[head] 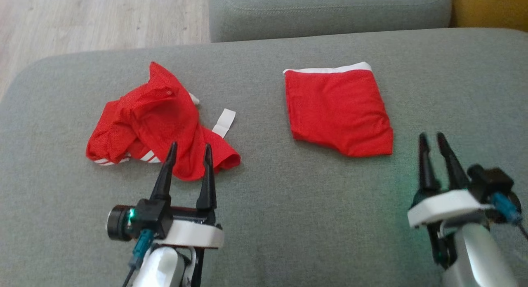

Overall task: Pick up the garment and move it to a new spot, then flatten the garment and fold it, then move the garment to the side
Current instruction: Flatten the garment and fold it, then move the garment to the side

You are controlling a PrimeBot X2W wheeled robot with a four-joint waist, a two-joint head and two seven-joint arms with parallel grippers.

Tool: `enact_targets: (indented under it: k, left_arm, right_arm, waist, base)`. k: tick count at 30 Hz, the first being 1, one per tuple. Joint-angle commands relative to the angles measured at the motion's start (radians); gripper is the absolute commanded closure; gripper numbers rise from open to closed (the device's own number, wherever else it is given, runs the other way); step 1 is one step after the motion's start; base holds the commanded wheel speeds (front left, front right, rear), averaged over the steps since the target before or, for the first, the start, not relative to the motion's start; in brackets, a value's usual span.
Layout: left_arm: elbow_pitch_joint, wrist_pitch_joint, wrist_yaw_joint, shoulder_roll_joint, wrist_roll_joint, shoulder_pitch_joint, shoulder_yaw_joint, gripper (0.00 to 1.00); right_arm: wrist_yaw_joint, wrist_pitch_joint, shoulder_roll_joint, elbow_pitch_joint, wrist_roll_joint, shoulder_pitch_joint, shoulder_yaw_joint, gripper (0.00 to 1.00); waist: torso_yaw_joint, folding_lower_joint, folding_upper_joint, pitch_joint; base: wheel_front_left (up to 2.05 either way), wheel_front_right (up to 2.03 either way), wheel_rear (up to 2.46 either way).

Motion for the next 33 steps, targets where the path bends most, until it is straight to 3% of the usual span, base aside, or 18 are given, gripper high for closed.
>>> enact_targets:
  k: [1,9,16,24,33]
  left_arm:
    - [-0.028,-0.005,-0.007,0.003,-0.004,-0.022,0.040,0.00]
    - [-0.013,-0.005,-0.015,0.003,-0.002,-0.018,0.043,0.00]
    - [-0.024,-0.005,-0.015,0.003,0.000,-0.067,0.023,0.00]
    - [-0.016,-0.005,-0.008,0.003,-0.009,-0.124,-0.019,0.00]
    - [-0.007,-0.005,0.002,0.003,-0.012,-0.151,-0.050,0.00]
  right_arm:
    - [-0.001,-0.009,0.008,-0.038,-0.005,-0.010,0.021,0.00]
    - [-0.001,0.009,0.013,-0.100,0.010,0.034,0.022,0.00]
    - [-0.001,0.077,0.014,-0.107,-0.004,-0.035,0.010,0.00]
    - [-0.001,0.263,0.000,0.058,0.002,-0.240,-0.070,0.00]
    - [-0.001,0.346,-0.048,0.238,0.056,-0.365,-0.053,0.00]
  waist:
    - [-0.003,0.0002,-0.0001,-0.002]
    - [-0.001,0.0002,-0.0001,0.011]
    - [0.026,0.0002,-0.0001,0.081]
    - [0.090,0.0002,-0.0001,0.177]
    - [0.128,0.0002,-0.0001,0.213]
  base:
    - [0.00,0.00,0.00]
    - [0.00,0.00,0.00]
    - [0.00,0.00,0.00]
    - [0.00,0.00,0.00]
    - [0.00,0.00,0.00]
